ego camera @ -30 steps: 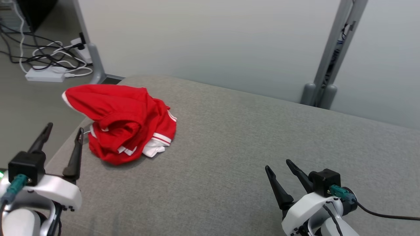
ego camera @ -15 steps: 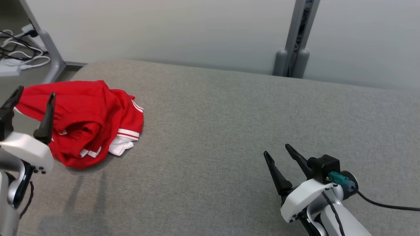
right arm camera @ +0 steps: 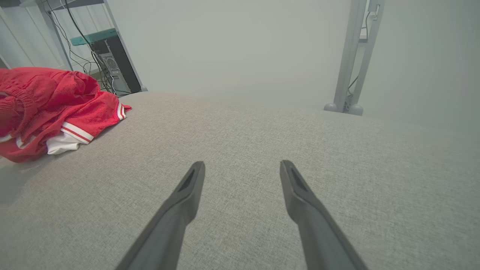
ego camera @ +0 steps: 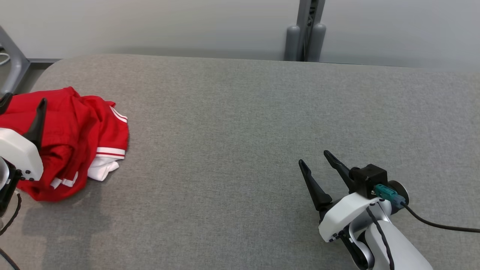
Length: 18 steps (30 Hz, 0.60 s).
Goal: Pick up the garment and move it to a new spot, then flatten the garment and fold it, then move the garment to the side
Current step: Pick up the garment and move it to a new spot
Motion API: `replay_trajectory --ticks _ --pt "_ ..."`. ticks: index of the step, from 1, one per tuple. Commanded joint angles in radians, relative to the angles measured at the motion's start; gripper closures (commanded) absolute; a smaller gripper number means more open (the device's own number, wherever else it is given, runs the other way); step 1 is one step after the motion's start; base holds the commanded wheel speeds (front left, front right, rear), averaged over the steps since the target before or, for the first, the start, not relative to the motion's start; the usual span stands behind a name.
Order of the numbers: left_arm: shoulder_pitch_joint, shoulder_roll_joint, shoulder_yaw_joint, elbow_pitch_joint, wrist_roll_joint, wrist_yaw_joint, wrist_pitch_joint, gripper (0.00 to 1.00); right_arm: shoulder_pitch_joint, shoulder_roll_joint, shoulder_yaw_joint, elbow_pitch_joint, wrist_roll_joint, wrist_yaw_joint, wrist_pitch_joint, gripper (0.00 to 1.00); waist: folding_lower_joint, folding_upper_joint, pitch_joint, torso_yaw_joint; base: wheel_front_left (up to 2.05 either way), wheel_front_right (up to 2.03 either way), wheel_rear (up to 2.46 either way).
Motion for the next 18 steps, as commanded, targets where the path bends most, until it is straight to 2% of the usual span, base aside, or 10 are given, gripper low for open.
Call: replay_trajectory --ticks 1,7,9,18 --pt "-0.021 0.009 -0.017 0.019 -0.035 -0.001 -0.008 0.0 -0.014 -0.006 -0.003 -0.004 -0.003 0.0 0.0 0.0 -0.0001 0.0 0.012 -0.014 0.0 0.0 0.0" --pt "-0.07 0.051 -0.172 0.117 -0.185 -0.001 0.061 0.0 -0.022 -0.006 -0.006 -0.007 -0.009 0.0 0.005 0.0 -0.0001 0.0 0.029 -0.043 0.0 0.0 0.0" --pt "-0.081 0.073 -0.219 0.132 -0.212 -0.001 0.07 0.0 -0.026 -0.006 -0.006 -0.009 -0.012 0.0 0.008 0.0 -0.0001 0.0 0.033 -0.05 0.0 0.0 0.0" --pt "-0.116 0.094 -0.353 0.234 -0.319 -0.001 0.125 0.0 -0.031 -0.007 0.003 -0.017 -0.013 0.0 0.018 0.0 -0.0001 0.0 0.049 -0.077 0.0 0.0 0.0"
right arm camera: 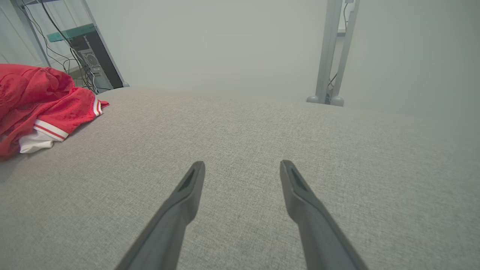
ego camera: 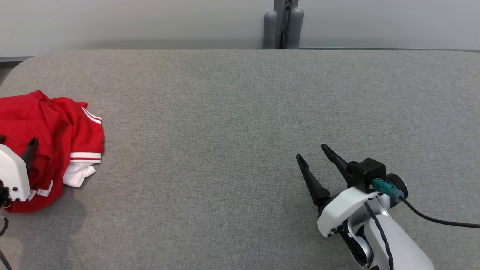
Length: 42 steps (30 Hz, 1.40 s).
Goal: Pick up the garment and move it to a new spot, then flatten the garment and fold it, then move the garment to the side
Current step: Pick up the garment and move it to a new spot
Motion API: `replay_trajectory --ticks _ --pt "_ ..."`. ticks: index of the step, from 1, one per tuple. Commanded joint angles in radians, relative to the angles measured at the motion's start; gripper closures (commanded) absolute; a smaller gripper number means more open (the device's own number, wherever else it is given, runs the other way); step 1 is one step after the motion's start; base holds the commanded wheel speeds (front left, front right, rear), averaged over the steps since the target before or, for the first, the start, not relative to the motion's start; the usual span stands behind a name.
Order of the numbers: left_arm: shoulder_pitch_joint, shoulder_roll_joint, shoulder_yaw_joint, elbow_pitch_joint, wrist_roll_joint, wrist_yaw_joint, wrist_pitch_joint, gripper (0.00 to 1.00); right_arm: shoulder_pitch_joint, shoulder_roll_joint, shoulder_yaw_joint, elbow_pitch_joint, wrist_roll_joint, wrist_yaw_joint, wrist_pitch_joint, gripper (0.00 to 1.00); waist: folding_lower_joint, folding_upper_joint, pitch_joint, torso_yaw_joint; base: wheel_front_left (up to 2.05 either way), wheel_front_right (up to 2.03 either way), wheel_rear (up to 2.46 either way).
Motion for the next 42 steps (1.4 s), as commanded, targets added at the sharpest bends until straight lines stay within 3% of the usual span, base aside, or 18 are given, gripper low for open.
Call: replay_trajectory --ticks 1,6,7,8,9,27,42 --pt "-0.012 -0.001 -0.015 0.012 -0.031 -0.001 0.01 0.0 -0.008 -0.007 -0.001 -0.004 -0.003 0.0 0.007 0.0 0.0 0.0 0.004 -0.007 0.0 0.0 0.0" --pt "-0.012 0.005 -0.058 0.048 -0.104 -0.001 0.042 0.0 -0.009 -0.007 -0.003 -0.009 -0.009 0.0 0.011 0.0 0.0 0.0 0.011 -0.02 0.0 0.0 0.0" --pt "-0.014 0.011 -0.073 0.056 -0.101 -0.001 0.043 0.28 -0.01 -0.007 -0.003 -0.01 -0.009 0.0 0.012 0.0 0.0 0.0 0.012 -0.022 0.0 0.0 0.0" --pt "-0.016 0.011 -0.082 0.062 -0.108 -0.001 0.037 0.73 -0.01 -0.007 -0.003 -0.011 -0.009 0.0 0.013 0.0 0.0 0.0 0.013 -0.023 0.0 0.0 0.0" --pt "-0.019 0.01 -0.088 0.067 -0.118 -0.001 0.031 1.0 -0.01 -0.007 -0.003 -0.012 -0.01 0.0 0.014 0.0 0.0 0.0 0.013 -0.024 0.0 0.0 0.0" --pt "-0.171 0.034 -0.232 -0.009 -0.074 -0.001 -0.239 1.0 0.022 -0.007 -0.012 -0.006 0.01 0.0 0.002 0.0 0.0 0.0 -0.042 0.026 0.0 0.0 0.0" --pt "-0.299 0.009 -0.315 -0.202 0.026 0.006 -0.294 1.0 0.02 -0.007 -0.005 0.025 0.047 0.0 -0.033 0.0 0.0 0.0 -0.08 -0.019 0.0 0.0 0.0"
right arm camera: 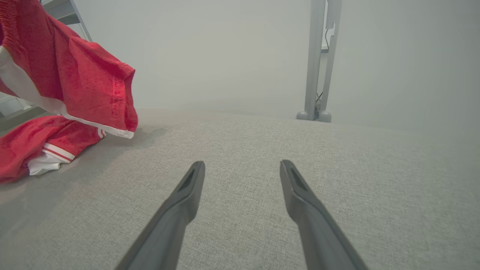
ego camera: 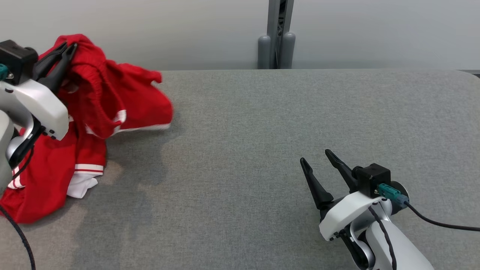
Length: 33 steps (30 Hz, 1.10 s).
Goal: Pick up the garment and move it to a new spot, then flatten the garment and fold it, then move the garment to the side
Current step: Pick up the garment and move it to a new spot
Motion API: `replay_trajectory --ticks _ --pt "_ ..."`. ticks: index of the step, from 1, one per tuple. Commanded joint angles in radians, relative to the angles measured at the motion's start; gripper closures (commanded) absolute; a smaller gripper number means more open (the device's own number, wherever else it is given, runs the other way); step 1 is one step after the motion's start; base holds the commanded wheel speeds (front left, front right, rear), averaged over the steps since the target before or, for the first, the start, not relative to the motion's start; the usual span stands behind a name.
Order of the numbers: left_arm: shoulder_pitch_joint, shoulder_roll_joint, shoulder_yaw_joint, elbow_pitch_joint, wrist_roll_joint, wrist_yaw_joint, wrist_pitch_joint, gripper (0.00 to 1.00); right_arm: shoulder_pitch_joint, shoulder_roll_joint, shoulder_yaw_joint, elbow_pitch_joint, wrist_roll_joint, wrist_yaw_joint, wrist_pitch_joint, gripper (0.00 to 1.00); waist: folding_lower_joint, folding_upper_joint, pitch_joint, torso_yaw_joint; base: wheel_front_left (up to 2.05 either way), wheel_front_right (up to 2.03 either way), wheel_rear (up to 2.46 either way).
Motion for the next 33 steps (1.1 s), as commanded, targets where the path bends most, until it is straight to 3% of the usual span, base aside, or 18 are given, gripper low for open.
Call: replay_trajectory --ticks 1,11,24,28,33 --pt "-0.02 -0.002 -0.002 -0.017 0.008 0.007 -0.001 1.0 0.005 -0.006 -0.002 0.004 0.005 0.0 -0.009 0.0 0.0 0.0 -0.001 -0.013 0.0 0.0 0.0" --pt "-0.035 -0.025 -0.04 -0.25 0.049 0.047 0.042 1.0 -0.009 -0.006 -0.004 0.016 0.022 0.0 -0.032 0.0 0.0 0.0 0.004 -0.106 0.0 0.0 0.0" --pt "-0.037 -0.1 -0.099 -0.496 0.083 0.09 0.108 1.0 -0.029 -0.006 -0.007 0.026 0.041 0.0 -0.051 0.0 0.0 0.0 0.032 -0.218 0.0 0.0 0.0" --pt "0.009 -0.123 -0.099 -0.522 0.044 0.098 0.101 1.0 -0.027 -0.006 -0.018 0.028 0.036 0.0 -0.055 0.0 0.0 0.0 0.04 -0.228 0.0 0.0 0.0" --pt "0.09 -0.136 -0.113 -0.449 0.005 0.101 0.063 1.0 -0.033 -0.006 -0.027 0.029 0.029 0.0 -0.058 0.0 0.0 0.0 0.05 -0.218 0.0 0.0 0.0"
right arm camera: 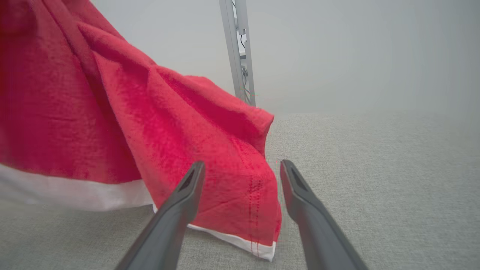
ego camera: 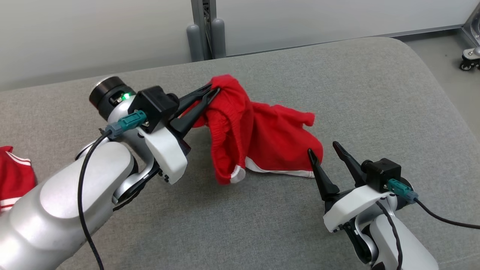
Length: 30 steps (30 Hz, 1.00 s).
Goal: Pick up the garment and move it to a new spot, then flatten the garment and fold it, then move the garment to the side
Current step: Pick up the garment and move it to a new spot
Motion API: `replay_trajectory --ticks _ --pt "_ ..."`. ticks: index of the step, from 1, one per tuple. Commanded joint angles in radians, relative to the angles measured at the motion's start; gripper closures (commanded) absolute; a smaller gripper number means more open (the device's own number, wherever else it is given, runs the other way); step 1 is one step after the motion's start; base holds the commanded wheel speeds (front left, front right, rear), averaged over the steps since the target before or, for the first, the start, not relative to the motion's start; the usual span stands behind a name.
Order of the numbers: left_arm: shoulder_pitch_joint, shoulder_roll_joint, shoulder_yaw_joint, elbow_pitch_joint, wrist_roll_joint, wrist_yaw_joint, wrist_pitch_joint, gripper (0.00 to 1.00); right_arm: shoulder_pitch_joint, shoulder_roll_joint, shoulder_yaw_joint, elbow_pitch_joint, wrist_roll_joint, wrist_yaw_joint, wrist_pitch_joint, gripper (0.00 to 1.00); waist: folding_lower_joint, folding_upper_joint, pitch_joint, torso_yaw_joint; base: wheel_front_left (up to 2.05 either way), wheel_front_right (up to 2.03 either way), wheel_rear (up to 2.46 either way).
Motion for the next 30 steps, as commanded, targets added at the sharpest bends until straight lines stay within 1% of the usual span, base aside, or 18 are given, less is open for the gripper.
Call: replay_trajectory --ticks 1,3,4,5,7,11,14,17,18,19,20,21,25,27,30 --pt "0.025 0.001 0.006 0.031 -0.024 -0.008 -0.021 1.0 -0.009 -0.005 -0.002 0.001 -0.004 0.0 -0.008 0.0 0.0 0.0 0.0 0.009 0.0 0.0 0.0" --pt "0.046 0.01 -0.002 0.092 -0.026 -0.022 -0.037 1.0 -0.012 -0.005 0.004 0.004 -0.006 0.0 -0.008 0.0 0.0 0.0 0.0 0.016 0.0 0.0 0.0" --pt "0.061 0.007 0.001 0.123 -0.047 -0.033 -0.047 1.0 -0.013 -0.005 0.006 0.005 -0.007 0.0 -0.008 0.0 0.0 0.0 -0.002 0.02 0.0 0.0 0.0" --pt "0.061 0.007 0.001 0.123 -0.047 -0.033 -0.047 1.0 -0.013 -0.005 0.006 0.005 -0.007 0.0 -0.008 0.0 0.0 0.0 -0.002 0.02 0.0 0.0 0.0" --pt "0.075 0.014 -0.004 0.189 -0.055 -0.052 -0.06 1.0 -0.014 -0.006 0.011 0.006 -0.008 0.0 -0.008 0.0 0.0 0.0 -0.004 0.025 0.0 0.0 0.0" --pt "0.1 0.012 -0.003 0.305 -0.084 -0.084 -0.098 1.0 -0.015 -0.006 0.015 0.011 -0.009 0.0 -0.008 0.0 0.0 0.0 -0.009 0.035 0.0 0.0 0.0" --pt "0.105 0.014 -0.006 0.379 -0.083 -0.096 -0.116 1.0 -0.019 -0.006 0.019 0.016 -0.009 0.0 -0.008 0.0 0.0 0.0 -0.012 0.039 0.0 0.0 0.0" --pt "0.117 0.0 0.002 0.421 -0.087 -0.1 -0.124 1.0 -0.018 -0.006 0.026 0.02 -0.007 0.0 -0.008 0.0 0.0 0.0 -0.016 0.04 0.0 0.0 0.0" --pt "0.116 -0.004 0.008 0.421 -0.083 -0.1 -0.124 0.83 -0.018 -0.006 0.027 0.021 -0.007 0.0 -0.008 0.0 0.0 0.0 -0.017 0.041 0.0 0.0 0.0" --pt "0.117 -0.008 0.022 0.411 -0.083 -0.1 -0.125 0.57 -0.018 -0.006 0.028 0.023 -0.007 0.0 -0.009 0.0 0.0 0.0 -0.019 0.042 0.0 0.0 0.0" --pt "0.129 -0.009 0.03 0.408 -0.084 -0.1 -0.125 0.24 -0.019 -0.005 0.029 0.025 -0.008 0.0 -0.008 0.0 0.0 0.0 -0.02 0.042 0.0 0.0 0.0" --pt "0.141 -0.009 0.035 0.403 -0.08 -0.1 -0.124 0.0 -0.019 -0.006 0.03 0.026 -0.008 0.0 -0.009 0.0 0.0 0.0 -0.022 0.043 0.0 0.0 0.0" --pt "0.16 -0.014 0.069 0.377 -0.049 -0.101 -0.125 0.0 -0.016 -0.006 0.028 0.033 -0.012 0.0 -0.007 0.0 0.0 0.0 -0.034 0.051 0.0 0.0 0.0" --pt "0.177 -0.01 0.112 0.358 -0.028 -0.101 -0.125 0.0 -0.012 -0.006 0.026 0.035 -0.014 0.0 -0.007 0.0 0.0 0.0 -0.039 0.055 0.0 0.0 0.0" --pt "0.226 -0.01 0.204 0.323 0.029 -0.101 -0.124 0.0 -0.002 -0.005 0.018 0.037 -0.015 0.0 -0.007 0.0 0.0 0.0 -0.047 0.068 0.0 0.0 0.0"
